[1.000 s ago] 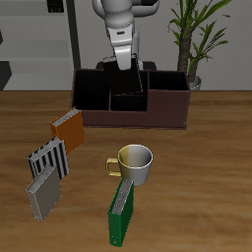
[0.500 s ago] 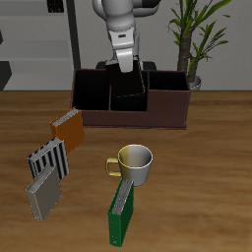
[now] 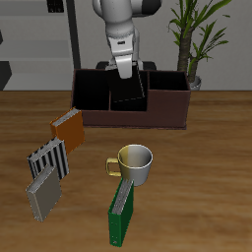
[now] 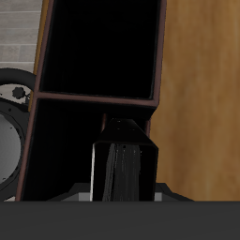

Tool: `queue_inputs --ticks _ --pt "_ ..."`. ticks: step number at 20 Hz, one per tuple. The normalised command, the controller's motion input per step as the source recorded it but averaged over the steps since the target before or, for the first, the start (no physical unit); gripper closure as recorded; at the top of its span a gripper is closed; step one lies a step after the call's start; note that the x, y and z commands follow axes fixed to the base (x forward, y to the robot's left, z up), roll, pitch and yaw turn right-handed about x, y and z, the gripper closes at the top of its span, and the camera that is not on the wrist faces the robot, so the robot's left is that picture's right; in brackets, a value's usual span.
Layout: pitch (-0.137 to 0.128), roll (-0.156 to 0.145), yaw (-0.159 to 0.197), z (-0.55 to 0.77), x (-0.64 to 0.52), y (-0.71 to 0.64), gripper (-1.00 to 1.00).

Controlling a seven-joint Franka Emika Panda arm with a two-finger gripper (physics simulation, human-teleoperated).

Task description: Place the black book into the back desk caddy's front compartment

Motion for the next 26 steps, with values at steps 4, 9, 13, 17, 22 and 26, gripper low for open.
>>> queue_inputs --ticks 4,9,13,17,22,26 --pt "0.027 0.0 -0.008 -0.17 0.08 -0.04 1.0" --pt "0.039 0.012 0.0 -0.26 0.05 0.0 1.0" --pt "0.031 0.007 0.0 -0.17 0.05 0.0 1.0" --pt "0.037 0.012 0.011 -0.22 0.04 0.02 1.0" --pt "0.051 0.014 0.002 -0.24 0.08 0.08 1.0" --pt "0.035 0.008 0.004 -0.2 0.07 0.03 1.0"
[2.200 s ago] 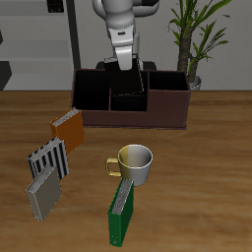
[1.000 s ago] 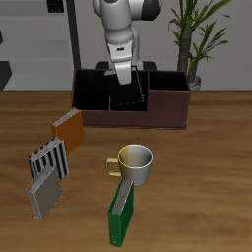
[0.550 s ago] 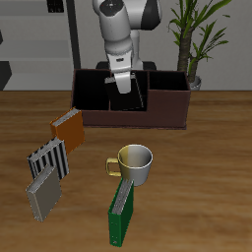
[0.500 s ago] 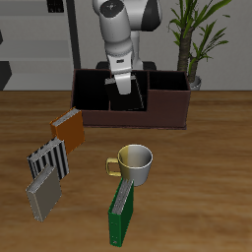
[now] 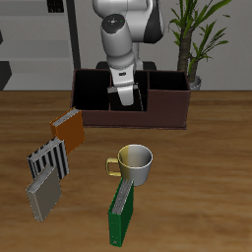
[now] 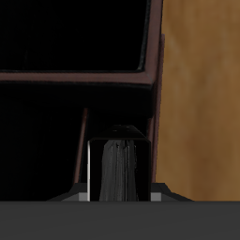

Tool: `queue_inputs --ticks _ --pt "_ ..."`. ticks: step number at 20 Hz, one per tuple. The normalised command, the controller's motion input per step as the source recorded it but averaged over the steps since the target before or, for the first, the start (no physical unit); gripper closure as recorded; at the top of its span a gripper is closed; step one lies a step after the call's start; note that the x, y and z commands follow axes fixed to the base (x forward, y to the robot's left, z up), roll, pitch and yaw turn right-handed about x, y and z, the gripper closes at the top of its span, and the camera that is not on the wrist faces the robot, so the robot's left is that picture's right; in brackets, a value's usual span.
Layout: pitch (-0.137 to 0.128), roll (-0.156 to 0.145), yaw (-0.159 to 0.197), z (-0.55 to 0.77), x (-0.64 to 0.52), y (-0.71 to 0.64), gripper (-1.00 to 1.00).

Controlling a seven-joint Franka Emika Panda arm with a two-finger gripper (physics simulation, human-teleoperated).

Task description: Place the black book into the back desk caddy's front compartment

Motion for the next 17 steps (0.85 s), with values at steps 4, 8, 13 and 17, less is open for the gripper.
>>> queue_inputs --ticks 4,8,13,17 --pt "0.038 0.0 -0.013 -0.22 0.08 -0.03 1.0" --pt "0.028 0.019 -0.014 -0.27 0.03 0.15 1.0" --pt "0.012 0.037 -0.05 0.06 -0.05 0.15 -1.0" --pt "-0.011 0.043 -0.03 0.17 -0.09 0.14 -1.0"
